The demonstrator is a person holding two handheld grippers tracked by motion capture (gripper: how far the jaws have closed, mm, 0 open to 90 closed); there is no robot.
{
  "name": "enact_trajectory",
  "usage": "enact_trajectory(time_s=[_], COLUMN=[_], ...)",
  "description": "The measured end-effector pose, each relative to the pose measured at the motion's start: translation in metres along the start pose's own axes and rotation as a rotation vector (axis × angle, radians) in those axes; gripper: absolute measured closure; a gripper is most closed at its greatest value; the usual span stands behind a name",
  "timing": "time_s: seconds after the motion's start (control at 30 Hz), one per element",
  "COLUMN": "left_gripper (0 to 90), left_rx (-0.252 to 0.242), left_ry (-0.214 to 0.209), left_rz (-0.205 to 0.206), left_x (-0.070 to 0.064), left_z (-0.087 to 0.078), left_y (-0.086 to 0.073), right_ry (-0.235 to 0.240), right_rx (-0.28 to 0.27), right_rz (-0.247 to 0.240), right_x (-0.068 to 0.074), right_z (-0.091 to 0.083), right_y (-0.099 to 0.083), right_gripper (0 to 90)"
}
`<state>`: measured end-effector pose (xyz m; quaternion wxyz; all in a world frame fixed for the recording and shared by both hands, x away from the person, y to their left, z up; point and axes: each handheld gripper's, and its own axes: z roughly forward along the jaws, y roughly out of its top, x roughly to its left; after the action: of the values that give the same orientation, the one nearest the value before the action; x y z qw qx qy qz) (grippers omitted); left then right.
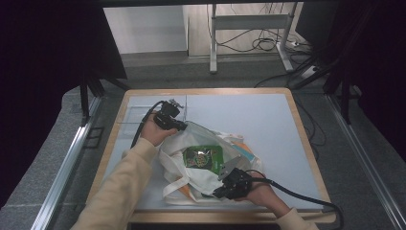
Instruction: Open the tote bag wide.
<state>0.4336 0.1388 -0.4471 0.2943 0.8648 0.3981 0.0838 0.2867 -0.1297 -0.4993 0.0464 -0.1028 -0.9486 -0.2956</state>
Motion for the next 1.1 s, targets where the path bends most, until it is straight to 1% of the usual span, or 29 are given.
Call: enact_trajectory(time_s=[0.07,0.2,0.23,0.3,0.33,0.4,0.43,0.47,0.53,0.6,0.63,0.67,0.73,0.77,0.83,0.9,0.93,0.97,1.03,1.07,1.1], left_gripper=[80.9,80.7,80.4,79.0,77.9,73.4,70.8,68.6,65.7,62.5,61.7,61.2,60.2,60.2,60.3,60.5,61.3,64.3,71.5,75.7,79.8], left_rx=[-0.003,0.0,-0.004,-0.015,-0.02,-0.033,-0.045,-0.054,-0.076,-0.098,-0.103,-0.108,-0.12,-0.135,-0.159,-0.179,-0.19,-0.194,-0.183,-0.165,-0.155], left_ry=[-0.001,0.001,-0.004,-0.024,-0.031,-0.036,-0.036,-0.035,-0.034,-0.035,-0.033,-0.028,-0.023,-0.019,-0.005,-0.005,-0.004,-0.015,-0.042,-0.064,-0.074], left_rz=[-0.004,0.001,0.0,0.0,0.0,0.014,0.025,0.031,0.046,0.066,0.069,0.08,0.091,0.09,0.101,0.102,0.11,0.113,0.118,0.13,0.131], left_x=[0.0,-0.001,-0.001,-0.001,-0.001,-0.003,-0.006,-0.008,-0.012,-0.016,-0.018,-0.02,-0.022,-0.025,-0.027,-0.028,-0.028,-0.029,-0.032,-0.034,-0.037], left_z=[0.0,-0.001,-0.001,-0.004,-0.007,-0.012,-0.016,-0.02,-0.029,-0.039,-0.042,-0.047,-0.054,-0.059,-0.068,-0.075,-0.08,-0.083,-0.085,-0.084,-0.082], left_y=[-0.001,-0.001,-0.001,-0.002,-0.003,-0.004,-0.005,-0.006,-0.008,-0.01,-0.011,-0.013,-0.017,-0.019,-0.024,-0.028,-0.031,-0.033,-0.037,-0.039,-0.041], right_ry=[-0.002,-0.004,-0.004,0.005,0.002,-0.009,-0.017,-0.043,-0.077,-0.107,-0.133,-0.147,-0.188,-0.202,-0.249,-0.277,-0.283,-0.293,-0.306,-0.304,-0.309], right_rx=[0.0,-0.002,-0.009,-0.022,-0.031,-0.063,-0.076,-0.096,-0.122,-0.157,-0.167,-0.173,-0.187,-0.188,-0.183,-0.175,-0.169,-0.152,-0.136,-0.13,-0.121], right_rz=[0.001,0.002,0.0,0.005,0.002,0.01,0.007,-0.003,-0.002,0.011,0.019,0.025,0.042,0.053,0.067,0.091,0.092,0.102,0.105,0.111,0.11], right_x=[0.0,0.0,0.0,0.001,0.001,0.003,0.004,0.005,0.004,0.002,-0.001,-0.003,-0.009,-0.012,-0.021,-0.031,-0.034,-0.04,-0.047,-0.049,-0.052], right_z=[0.0,0.0,0.0,-0.003,-0.005,-0.013,-0.017,-0.025,-0.037,-0.049,-0.056,-0.06,-0.07,-0.074,-0.082,-0.087,-0.088,-0.088,-0.086,-0.085,-0.083], right_y=[0.0,0.0,0.0,0.001,0.001,0.003,0.005,0.007,0.012,0.015,0.017,0.019,0.022,0.024,0.028,0.032,0.034,0.036,0.04,0.041,0.043], right_gripper=[86.7,86.4,84.9,76.3,72.0,65.9,64.4,62.6,60.1,60.4,60.9,61.7,66.1,69.0,75.0,80.4,83.8,86.9,88.5,88.6,88.6])
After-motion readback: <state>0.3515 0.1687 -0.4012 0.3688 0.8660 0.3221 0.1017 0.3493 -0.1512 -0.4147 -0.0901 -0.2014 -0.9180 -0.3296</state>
